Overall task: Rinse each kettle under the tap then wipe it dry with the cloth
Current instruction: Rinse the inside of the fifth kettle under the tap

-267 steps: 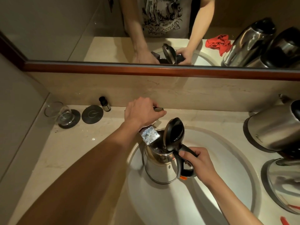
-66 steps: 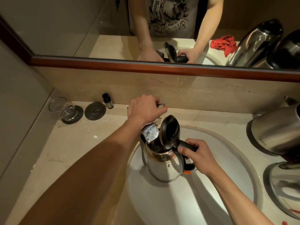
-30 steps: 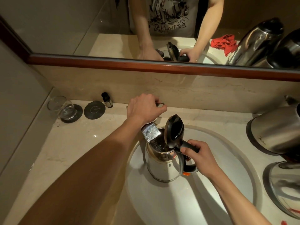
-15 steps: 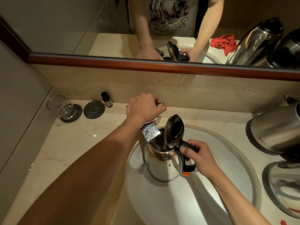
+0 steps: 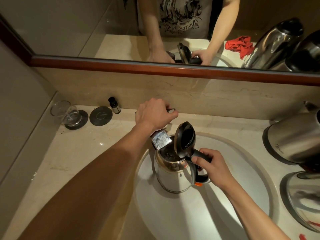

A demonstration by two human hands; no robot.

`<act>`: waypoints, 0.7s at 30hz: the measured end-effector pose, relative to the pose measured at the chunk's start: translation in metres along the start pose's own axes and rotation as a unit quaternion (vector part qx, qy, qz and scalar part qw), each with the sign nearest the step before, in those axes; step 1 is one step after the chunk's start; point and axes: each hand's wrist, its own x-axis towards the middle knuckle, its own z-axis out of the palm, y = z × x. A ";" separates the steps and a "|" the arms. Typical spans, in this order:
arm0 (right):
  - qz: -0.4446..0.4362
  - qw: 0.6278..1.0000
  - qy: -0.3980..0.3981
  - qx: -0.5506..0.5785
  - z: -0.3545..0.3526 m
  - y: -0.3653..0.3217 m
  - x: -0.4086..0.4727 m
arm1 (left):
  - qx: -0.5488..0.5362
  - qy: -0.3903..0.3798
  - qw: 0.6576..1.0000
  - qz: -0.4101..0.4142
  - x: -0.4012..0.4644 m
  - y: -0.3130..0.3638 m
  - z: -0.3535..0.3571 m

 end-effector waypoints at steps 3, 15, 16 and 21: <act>0.003 1.000 -0.005 0.001 0.000 -0.002 -0.001 | 0.002 0.001 1.000 0.001 0.000 0.000 0.000; -0.003 1.000 -0.011 0.003 0.001 -0.003 -0.004 | -0.003 0.003 1.000 -0.004 -0.001 0.001 -0.001; -0.003 1.000 -0.011 0.001 0.001 -0.003 -0.004 | -0.003 0.003 1.000 -0.004 -0.001 0.001 -0.002; -0.004 1.000 -0.010 0.004 0.001 -0.003 -0.003 | -0.004 0.003 1.000 -0.001 -0.001 0.001 -0.001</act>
